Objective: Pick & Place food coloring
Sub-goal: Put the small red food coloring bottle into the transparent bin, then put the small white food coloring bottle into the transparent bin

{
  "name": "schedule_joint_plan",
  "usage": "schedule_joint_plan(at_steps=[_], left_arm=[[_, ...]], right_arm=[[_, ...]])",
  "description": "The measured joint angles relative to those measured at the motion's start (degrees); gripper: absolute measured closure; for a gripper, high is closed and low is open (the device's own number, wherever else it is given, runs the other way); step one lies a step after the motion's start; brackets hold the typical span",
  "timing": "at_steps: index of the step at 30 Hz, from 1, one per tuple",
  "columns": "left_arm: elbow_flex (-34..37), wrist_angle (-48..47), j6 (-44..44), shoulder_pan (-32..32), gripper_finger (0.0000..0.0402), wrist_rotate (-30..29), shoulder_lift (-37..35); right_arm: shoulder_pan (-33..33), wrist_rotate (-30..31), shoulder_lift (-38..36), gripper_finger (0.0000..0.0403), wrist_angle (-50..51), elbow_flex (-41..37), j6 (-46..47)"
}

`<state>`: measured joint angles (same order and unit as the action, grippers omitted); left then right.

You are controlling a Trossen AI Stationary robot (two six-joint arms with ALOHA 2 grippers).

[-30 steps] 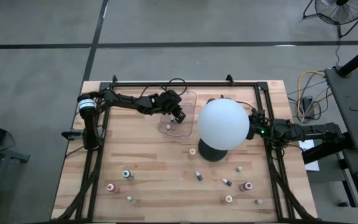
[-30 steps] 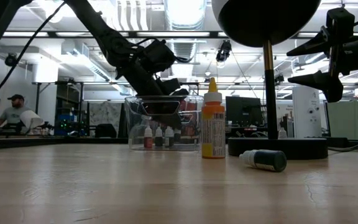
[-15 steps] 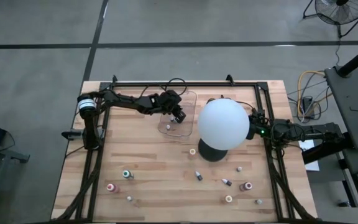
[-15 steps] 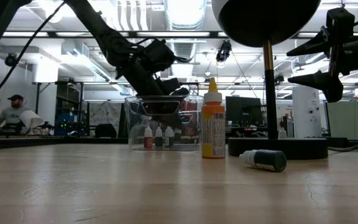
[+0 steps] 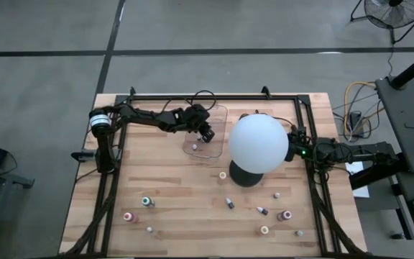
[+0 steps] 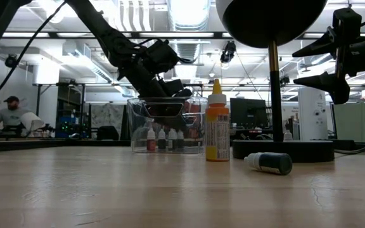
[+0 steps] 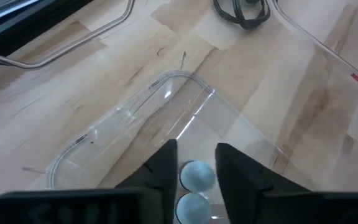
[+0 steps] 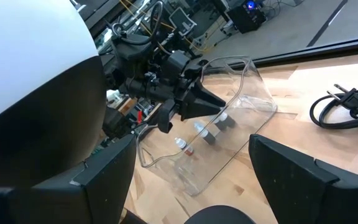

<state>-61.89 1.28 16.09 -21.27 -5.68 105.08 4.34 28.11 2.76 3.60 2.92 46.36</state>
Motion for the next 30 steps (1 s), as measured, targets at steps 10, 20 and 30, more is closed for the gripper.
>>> schedule_joint_plan(at_steps=[10, 20, 30], left_arm=[[-0.8, -0.8, -1.2, 0.0, 0.0254, 1.9, -2.4], [-1.7, -5.5, -0.4, 1.5, 0.0253, 0.9, -13.1], [-1.4, -24.5, 7.9, 14.5, 0.0222, -5.7, -27.4]], right_arm=[[0.0, 0.0, 0.0, 0.0101, 0.0, 0.0, 0.0], [0.0, 0.0, 0.0, 0.0101, 0.0, 0.0, 0.0], [0.0, -0.1, 0.0, 0.0101, 0.0, 0.0, 0.0]])
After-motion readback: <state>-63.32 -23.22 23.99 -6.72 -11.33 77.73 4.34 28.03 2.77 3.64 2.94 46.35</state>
